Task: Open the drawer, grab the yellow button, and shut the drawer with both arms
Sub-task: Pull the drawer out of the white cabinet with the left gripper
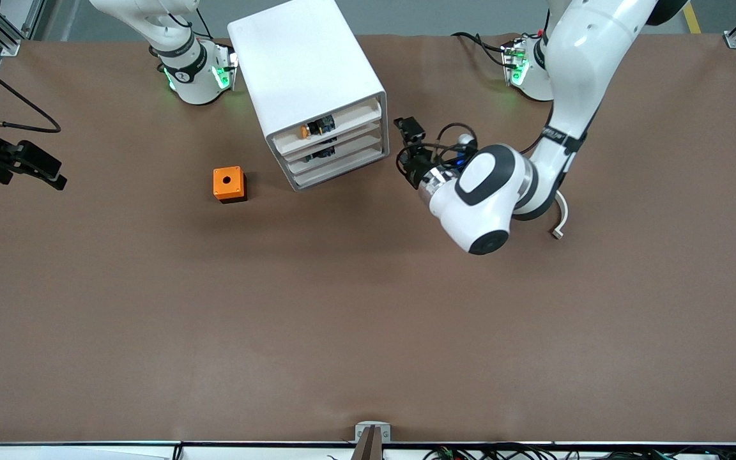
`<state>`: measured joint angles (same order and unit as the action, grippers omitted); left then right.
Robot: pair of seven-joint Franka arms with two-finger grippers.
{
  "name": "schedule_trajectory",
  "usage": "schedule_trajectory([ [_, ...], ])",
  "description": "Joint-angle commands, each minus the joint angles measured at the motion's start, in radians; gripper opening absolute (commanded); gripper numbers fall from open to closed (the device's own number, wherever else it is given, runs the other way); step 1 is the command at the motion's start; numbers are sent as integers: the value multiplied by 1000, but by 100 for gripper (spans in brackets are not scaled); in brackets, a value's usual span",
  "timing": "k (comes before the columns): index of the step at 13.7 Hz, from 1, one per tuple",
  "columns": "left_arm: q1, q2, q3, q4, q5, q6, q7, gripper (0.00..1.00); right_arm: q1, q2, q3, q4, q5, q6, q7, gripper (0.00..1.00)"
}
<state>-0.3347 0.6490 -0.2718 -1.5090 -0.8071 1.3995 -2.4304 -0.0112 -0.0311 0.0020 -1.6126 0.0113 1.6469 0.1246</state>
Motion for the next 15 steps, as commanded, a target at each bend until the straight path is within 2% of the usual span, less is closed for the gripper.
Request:
schedule_trajectory([
  [1, -38, 86, -1, 81, -41, -17, -120, 75, -6, 0, 4, 5, -10, -7, -5, 100],
  [4, -104, 89, 0, 81, -55, -17, -124, 74, -6, 0, 4, 3, -10, -7, -5, 100],
  [5, -116, 90, 0, 81, -55, -17, -121, 68, -6, 0, 4, 3, -10, -7, -5, 100],
  [6, -128, 95, -1, 82, -57, -14, -122, 58, -6, 0, 4, 3, -10, -7, -5, 100],
  [8, -151, 107, 0, 82, -86, -14, -127, 57, -6, 0, 4, 3, -10, -7, -5, 100],
  [11, -159, 112, 0, 82, -106, -14, -125, 36, -6, 0, 4, 3, -10, -7, -5, 100],
  [13, -162, 121, 0, 82, -106, -11, -122, 33, -6, 0, 4, 3, -10, -7, -5, 100],
  [15, -162, 121, 9, 84, -103, -10, -110, 21, -7, 8, 4, 3, -10, -7, -3, 100],
])
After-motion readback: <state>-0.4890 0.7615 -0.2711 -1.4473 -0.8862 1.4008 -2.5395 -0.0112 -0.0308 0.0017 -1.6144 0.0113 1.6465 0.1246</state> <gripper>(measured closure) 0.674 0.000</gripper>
